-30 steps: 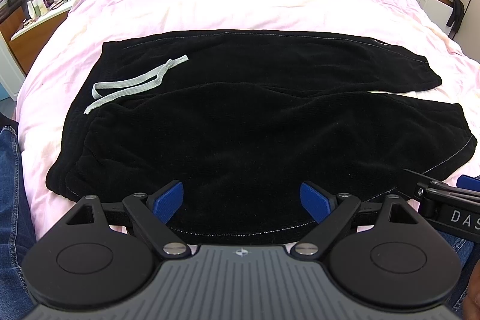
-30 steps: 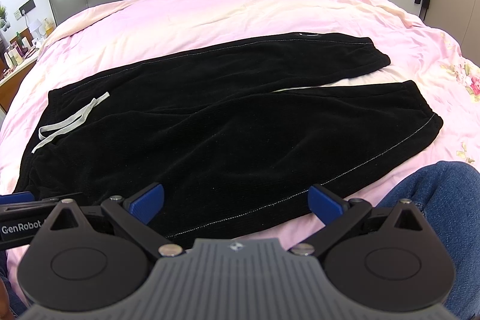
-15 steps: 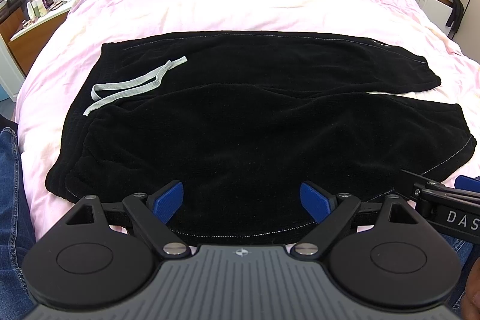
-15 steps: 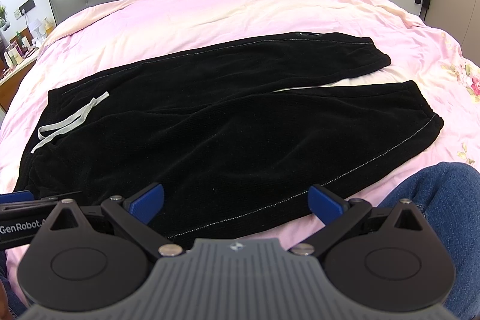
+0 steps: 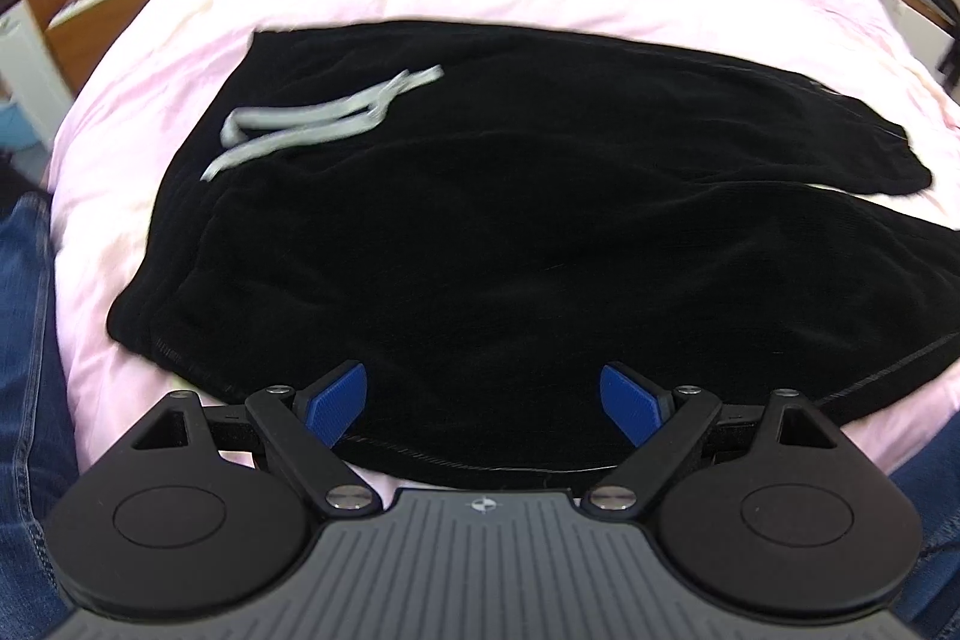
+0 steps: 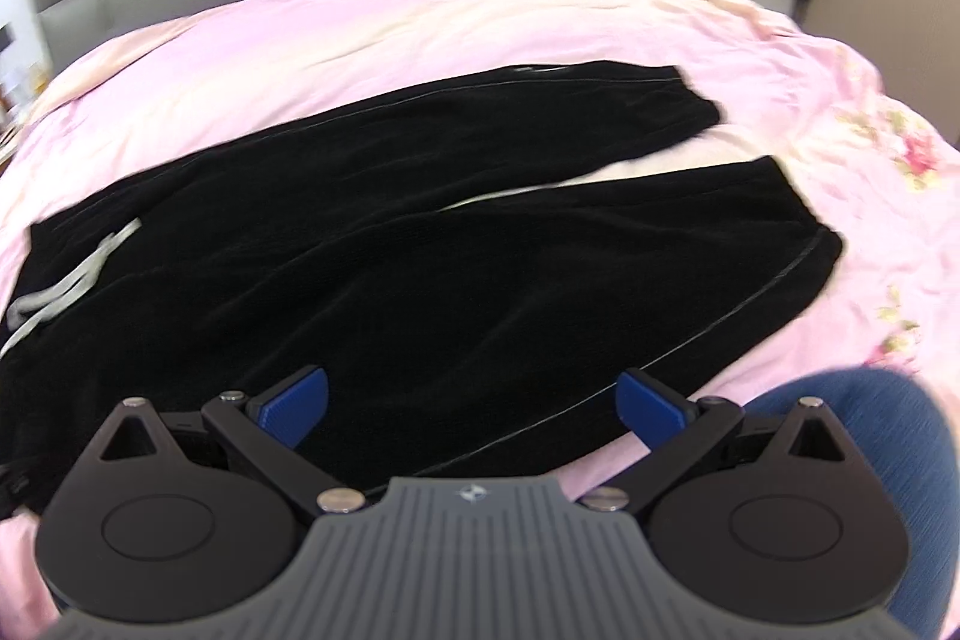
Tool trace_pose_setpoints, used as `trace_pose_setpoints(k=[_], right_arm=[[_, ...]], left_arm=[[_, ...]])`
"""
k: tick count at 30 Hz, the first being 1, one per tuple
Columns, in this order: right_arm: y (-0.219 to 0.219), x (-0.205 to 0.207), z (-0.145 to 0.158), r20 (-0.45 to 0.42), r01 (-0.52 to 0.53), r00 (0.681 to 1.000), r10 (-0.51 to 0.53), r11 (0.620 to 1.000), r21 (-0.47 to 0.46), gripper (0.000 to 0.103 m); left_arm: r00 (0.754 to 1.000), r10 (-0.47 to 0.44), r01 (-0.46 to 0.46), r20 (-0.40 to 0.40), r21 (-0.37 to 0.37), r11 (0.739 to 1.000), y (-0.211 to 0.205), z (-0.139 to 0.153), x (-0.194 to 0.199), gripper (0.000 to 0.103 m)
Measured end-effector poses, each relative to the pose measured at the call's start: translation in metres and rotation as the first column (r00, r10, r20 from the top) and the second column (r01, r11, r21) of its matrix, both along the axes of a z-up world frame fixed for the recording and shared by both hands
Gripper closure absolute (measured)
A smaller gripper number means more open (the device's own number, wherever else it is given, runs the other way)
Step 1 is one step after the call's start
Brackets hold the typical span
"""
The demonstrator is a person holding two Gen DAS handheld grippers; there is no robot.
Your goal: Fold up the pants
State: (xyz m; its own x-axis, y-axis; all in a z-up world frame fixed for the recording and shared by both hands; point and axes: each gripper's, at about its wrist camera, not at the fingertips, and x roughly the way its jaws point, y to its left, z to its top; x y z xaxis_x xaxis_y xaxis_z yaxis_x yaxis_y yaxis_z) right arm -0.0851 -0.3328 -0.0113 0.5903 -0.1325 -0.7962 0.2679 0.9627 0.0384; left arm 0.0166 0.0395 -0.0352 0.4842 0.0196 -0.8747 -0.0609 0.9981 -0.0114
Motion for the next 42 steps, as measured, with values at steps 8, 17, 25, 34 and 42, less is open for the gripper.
trace_pose_setpoints(k=[8,17,25,34,42], right_arm=[[-0.139,0.024,0.010,0.075,0.180,0.980,-0.182,0.983,0.028,0.005],[-0.267,0.052,-0.023,-0.027,0.377,0.926,-0.376,0.924,0.068,0.005],[-0.342,0.064,-0.100,-0.241,0.574,0.819,-0.521,0.737,0.356,0.005],[-0.353,0.057,-0.124,-0.185,0.560,0.804,-0.566,0.613,0.557,0.057],[-0.356,0.050,-0.125,-0.133,0.498,0.812,-0.568,0.555,0.666,0.094]], left_arm=[[0.978,0.206,-0.206,-0.012,-0.136,0.969,0.076,-0.027,-0.003,0.000],[0.932,0.346,-0.361,-0.105,-0.210,0.908,0.120,-0.060,-0.003,0.000],[0.885,0.431,-0.466,-0.177,-0.345,0.815,0.137,-0.084,-0.003,0.000],[0.812,0.540,-0.567,-0.223,-0.521,0.638,0.161,-0.102,-0.014,0.000],[0.742,0.626,-0.609,-0.242,-0.633,0.478,0.177,-0.118,-0.012,0.047]])
